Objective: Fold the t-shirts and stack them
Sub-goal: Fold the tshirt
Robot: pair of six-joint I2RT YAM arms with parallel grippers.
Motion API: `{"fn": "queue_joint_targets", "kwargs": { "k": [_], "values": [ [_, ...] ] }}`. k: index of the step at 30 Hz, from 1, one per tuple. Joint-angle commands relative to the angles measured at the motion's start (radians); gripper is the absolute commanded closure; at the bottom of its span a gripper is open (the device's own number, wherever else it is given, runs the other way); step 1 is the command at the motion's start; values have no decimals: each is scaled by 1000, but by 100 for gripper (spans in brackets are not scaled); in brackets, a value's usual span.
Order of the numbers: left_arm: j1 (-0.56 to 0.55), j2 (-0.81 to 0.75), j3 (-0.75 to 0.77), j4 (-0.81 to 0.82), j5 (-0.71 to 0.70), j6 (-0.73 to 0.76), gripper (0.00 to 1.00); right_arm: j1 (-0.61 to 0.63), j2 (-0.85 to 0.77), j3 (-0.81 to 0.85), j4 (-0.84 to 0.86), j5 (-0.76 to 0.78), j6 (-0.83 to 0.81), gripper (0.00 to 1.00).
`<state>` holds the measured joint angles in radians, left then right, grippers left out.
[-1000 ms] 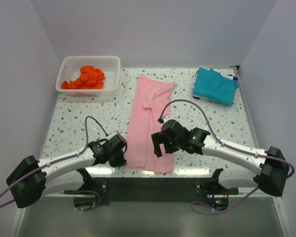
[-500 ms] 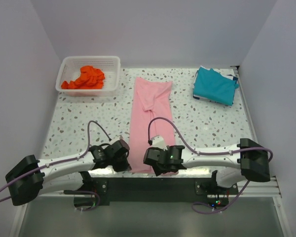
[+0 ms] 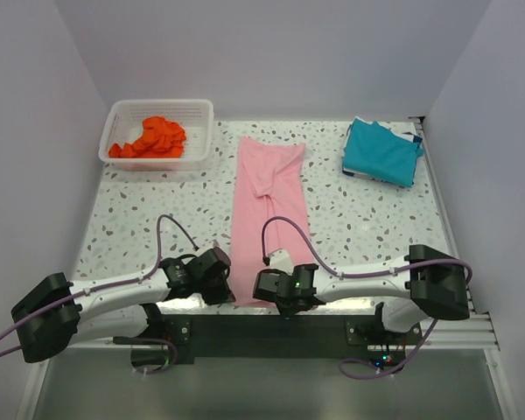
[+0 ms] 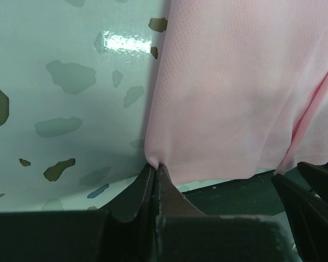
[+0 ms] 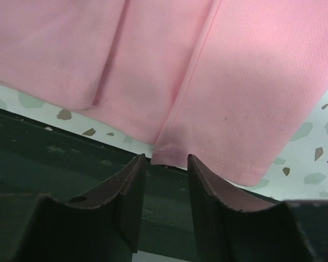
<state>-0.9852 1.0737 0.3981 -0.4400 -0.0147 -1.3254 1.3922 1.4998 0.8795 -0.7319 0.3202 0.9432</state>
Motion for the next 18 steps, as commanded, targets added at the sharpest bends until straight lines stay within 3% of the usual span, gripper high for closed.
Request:
{"fn": "queue_joint_targets", "kwargs": {
  "k": [1,7,14,18],
  "values": [
    [-9,19,-31,-71,-33,2,100,5,25,-17,25,6,29,61],
    [-12,17,-36,-75,-31,-8,100,5,54,-27,75,-13,12,69],
    [-13,14,-44,-72,-27,-18,100,5,13,-19,51,-9,0,94],
    [-13,15,-44,-74,-27,-20,100,5,-25,7,3,-20,-21,94]
  ]
}}
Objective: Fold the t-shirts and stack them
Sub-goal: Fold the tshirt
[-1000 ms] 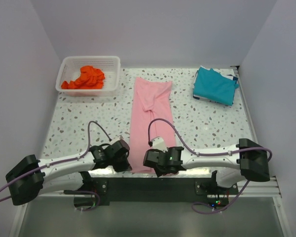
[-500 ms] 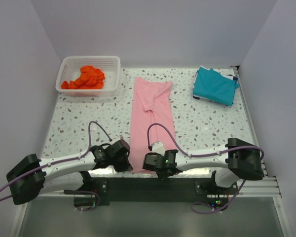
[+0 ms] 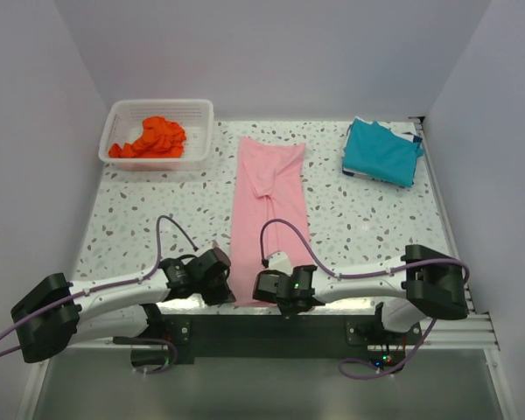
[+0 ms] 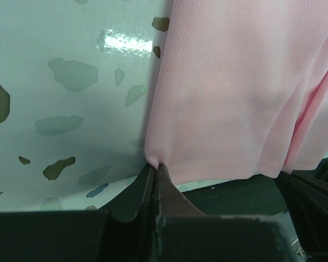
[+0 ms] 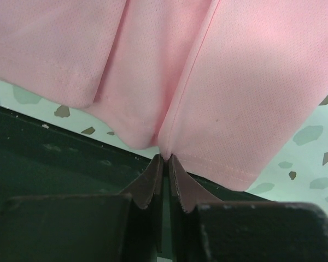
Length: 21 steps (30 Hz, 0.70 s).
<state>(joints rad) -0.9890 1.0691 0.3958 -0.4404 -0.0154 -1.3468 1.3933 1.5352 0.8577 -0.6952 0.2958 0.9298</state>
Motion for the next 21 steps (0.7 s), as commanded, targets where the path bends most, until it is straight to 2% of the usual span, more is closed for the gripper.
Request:
{"fn": "queue_joint_targets", "kwargs": {
  "k": [1,7,14,21],
  "values": [
    [-10,20,-41,-75,-27,1,100,4,-70,29,-38,0,-14,93],
    [-10,12,-38,-96,-29,-3,100,4,-116,23,-58,-55,-57,93],
    [-22,-3,-23,-133,-35,-3,100,4,-177,46,-6,-80,-89,100],
    [-33,-11,14,-181,-50,6,100,3,-253,95,-122,-29,-77,100]
  ]
}}
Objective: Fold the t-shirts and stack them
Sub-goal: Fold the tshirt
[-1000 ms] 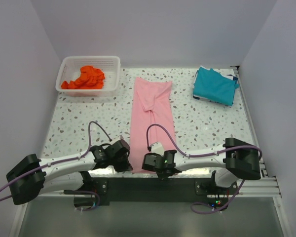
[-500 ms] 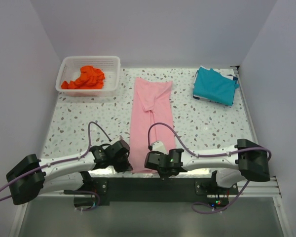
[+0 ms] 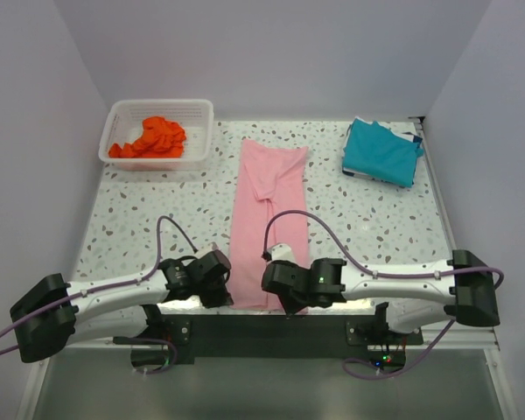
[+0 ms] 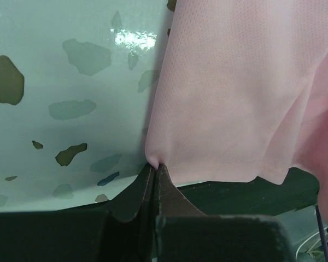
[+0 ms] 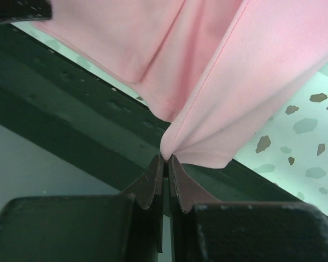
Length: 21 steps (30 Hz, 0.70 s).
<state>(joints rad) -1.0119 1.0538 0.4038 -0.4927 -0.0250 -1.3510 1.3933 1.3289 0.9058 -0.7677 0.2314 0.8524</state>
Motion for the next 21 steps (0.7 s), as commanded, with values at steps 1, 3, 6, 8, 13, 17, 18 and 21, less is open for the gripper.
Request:
{"fn": "queue_joint_targets", "kwargs": {
  "k": [1,3,6,8,13,17,18,21],
  "values": [
    [-11,3,10,-129,-41,13,100,4,-53,45,-42,22,-1,100],
    [-14,6,13,-129,-42,15,100,4,-56,33,14,-7,-7,100],
    [-20,12,24,-127,-44,15,100,3,-22,13,122,-73,-13,100],
    [-21,9,27,-127,-44,15,100,3,13,15,175,-102,-19,100],
    [-30,-3,24,-132,-47,7,100,4,143,24,264,-110,-26,100],
    [-33,-6,23,-139,-49,4,100,4,240,70,248,-69,-21,94],
    [-33,-9,21,-138,-50,4,100,4,253,74,243,-58,-19,91],
    [-31,-9,20,-136,-50,6,100,3,248,73,269,-87,-29,63]
  ]
}}
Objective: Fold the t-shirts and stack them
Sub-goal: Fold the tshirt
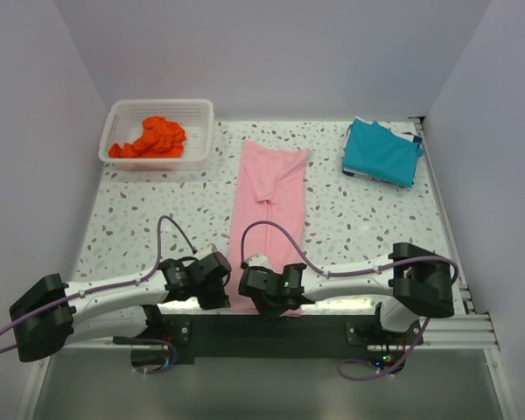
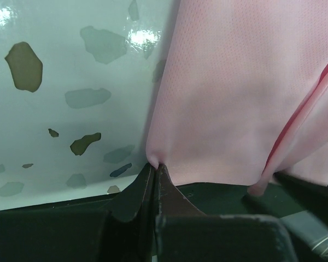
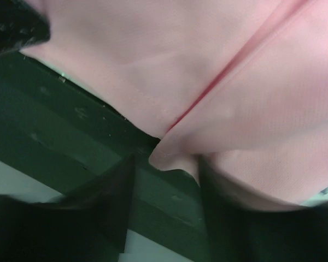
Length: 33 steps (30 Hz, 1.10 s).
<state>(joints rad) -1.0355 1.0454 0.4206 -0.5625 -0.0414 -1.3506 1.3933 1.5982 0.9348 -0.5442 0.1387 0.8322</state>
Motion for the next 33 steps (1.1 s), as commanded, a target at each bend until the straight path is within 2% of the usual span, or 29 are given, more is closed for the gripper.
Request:
{"fn": "queue_joint_targets", "kwargs": {
  "k": [1,3,4,8,9,10,13,14,16,19,25,27,33],
  "values": [
    [-8,-1,3,-66,-34,5,100,4,-32,42,58,-8,-25,40],
    [-8,1,-3,-60,-34,4,100,3,-79,38,93,-42,-59,28],
    [-8,1,-6,-56,-32,2,100,4,-96,36,101,-56,-82,19],
    [-8,4,-6,-43,-34,7,100,4,-213,26,69,-83,-104,12],
    [-8,5,-5,-45,-34,8,100,3,-239,19,50,-79,-94,1],
    [-8,8,-5,-43,-34,10,100,4,-262,13,-9,-47,-79,1],
    [-8,8,-11,-37,-32,10,100,3,-359,-28,-155,62,8,1],
    [-8,10,-14,-31,-31,10,100,3,-382,-40,-193,144,45,1],
    [-8,13,-16,-30,-28,10,100,0,-438,-85,-287,203,166,1],
    [-8,13,-16,-30,-26,8,100,-22,-492,-154,-345,211,281,2],
    [-8,11,-17,-33,-28,11,100,-48,-527,-296,-271,130,400,31],
    [-8,8,-19,-30,-28,10,100,-50,-531,-320,-222,116,401,37],
    [-8,5,-23,-33,-28,5,100,-59,-515,-344,-132,142,409,39]
  ]
}}
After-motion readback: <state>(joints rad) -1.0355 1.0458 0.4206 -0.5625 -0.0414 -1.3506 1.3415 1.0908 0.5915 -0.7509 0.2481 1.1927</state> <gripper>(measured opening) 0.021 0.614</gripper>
